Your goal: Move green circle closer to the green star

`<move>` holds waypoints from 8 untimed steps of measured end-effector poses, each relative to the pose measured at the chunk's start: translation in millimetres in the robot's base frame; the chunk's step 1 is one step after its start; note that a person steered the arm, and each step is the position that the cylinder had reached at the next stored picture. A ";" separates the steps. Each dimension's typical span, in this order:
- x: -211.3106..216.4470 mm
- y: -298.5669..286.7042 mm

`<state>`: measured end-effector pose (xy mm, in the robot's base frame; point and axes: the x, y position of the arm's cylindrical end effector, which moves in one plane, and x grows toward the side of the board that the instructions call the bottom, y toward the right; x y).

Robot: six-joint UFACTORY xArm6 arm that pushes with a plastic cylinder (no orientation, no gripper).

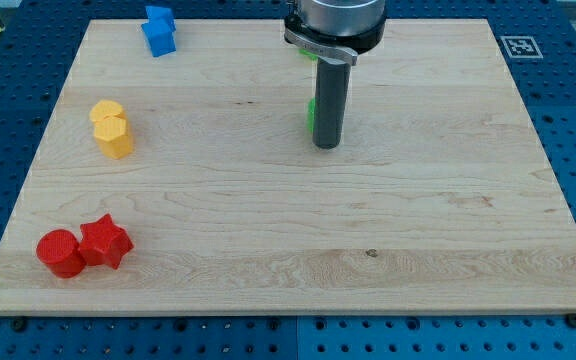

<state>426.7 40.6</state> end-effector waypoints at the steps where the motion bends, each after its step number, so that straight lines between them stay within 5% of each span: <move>1: -10.7 0.0; 6: -115.6 0.0; 8: -117.1 -0.9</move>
